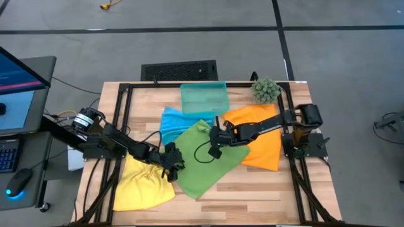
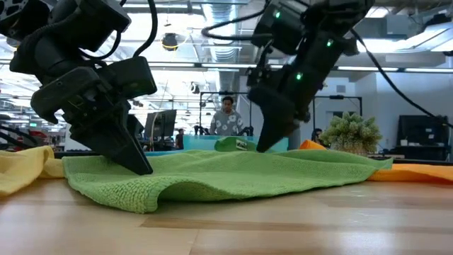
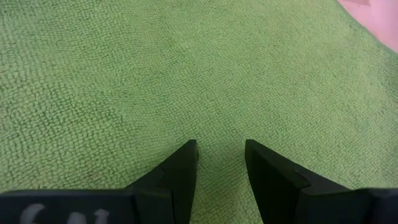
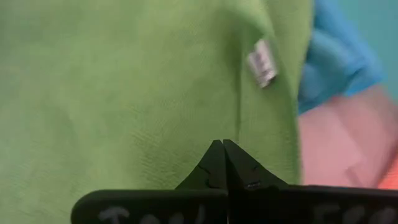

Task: Roll microfiber towels into tight, uniform cylinder then place into a basket
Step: Roll the green microfiber cloth

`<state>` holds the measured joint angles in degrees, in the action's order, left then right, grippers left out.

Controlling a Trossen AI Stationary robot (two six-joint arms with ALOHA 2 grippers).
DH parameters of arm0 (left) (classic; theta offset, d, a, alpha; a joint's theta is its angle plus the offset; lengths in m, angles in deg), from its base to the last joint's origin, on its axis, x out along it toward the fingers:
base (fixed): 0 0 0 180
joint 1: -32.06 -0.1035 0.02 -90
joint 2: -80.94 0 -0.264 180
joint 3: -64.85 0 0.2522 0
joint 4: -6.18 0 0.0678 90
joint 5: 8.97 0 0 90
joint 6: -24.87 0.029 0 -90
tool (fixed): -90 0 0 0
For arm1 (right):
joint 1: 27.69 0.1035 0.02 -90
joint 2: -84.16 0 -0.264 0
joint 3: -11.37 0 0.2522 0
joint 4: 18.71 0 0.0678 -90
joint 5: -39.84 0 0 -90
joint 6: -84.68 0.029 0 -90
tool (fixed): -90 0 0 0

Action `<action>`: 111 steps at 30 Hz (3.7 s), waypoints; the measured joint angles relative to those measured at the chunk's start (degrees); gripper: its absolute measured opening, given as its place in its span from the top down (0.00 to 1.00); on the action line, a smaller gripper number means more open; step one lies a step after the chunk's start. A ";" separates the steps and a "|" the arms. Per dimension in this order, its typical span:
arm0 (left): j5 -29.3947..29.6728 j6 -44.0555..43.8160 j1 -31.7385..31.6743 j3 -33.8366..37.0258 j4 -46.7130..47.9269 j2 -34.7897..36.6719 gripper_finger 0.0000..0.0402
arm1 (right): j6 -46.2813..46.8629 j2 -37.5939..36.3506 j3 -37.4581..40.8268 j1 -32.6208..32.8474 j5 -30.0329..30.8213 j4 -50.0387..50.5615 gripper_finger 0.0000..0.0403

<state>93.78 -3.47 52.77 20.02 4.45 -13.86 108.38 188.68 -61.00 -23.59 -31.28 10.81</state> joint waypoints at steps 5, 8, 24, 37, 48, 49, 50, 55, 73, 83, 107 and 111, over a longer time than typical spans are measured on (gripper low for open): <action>-0.04 -0.10 0.00 0.08 -0.29 -0.04 0.67 | 1.28 1.53 0.02 -2.78 0.65 0.77 0.99; -0.12 -0.35 0.02 0.07 -0.26 -0.04 0.67 | 2.66 1.67 0.02 -3.72 0.64 1.44 0.99; -0.48 -0.81 0.09 0.07 1.07 -0.09 0.67 | 10.34 -0.25 0.07 -5.38 7.54 12.25 0.99; -0.37 -2.98 3.15 0.11 5.56 1.66 0.67 | 0.20 -9.86 -0.02 0.93 9.75 9.62 0.99; -0.21 -6.36 7.04 0.18 20.25 9.43 0.67 | -2.74 -0.95 0.14 -2.61 2.00 -1.72 0.99; 0.27 -6.49 7.11 0.23 21.86 10.22 0.67 | -3.70 -0.83 0.11 -2.29 2.04 -1.66 0.99; 0.45 -6.39 7.10 0.32 22.87 10.99 0.67 | -4.86 -1.08 0.09 -1.79 2.20 -0.81 0.99; 0.78 -1.23 7.06 0.22 21.98 15.95 0.67 | -9.61 -6.06 0.05 1.99 2.19 3.30 0.99; 7.18 0.96 15.30 0.11 3.33 15.13 0.67 | 0.14 -7.48 9.14 23.11 5.54 5.78 0.99; 8.11 -0.62 15.62 -1.56 -3.70 3.00 0.67 | 2.53 -6.75 9.38 24.10 5.32 2.65 0.99; 5.14 -0.57 10.42 -2.21 -1.83 -2.01 0.67 | 24.63 -3.27 9.80 32.33 -1.98 0.21 0.99; 5.03 -0.39 9.84 -2.21 -1.83 -2.01 0.67 | 29.94 -3.12 9.11 35.30 -2.37 -0.28 0.99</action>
<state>98.82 -3.86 62.61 17.82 2.62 -15.87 138.32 185.56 -51.89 11.72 -33.65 10.53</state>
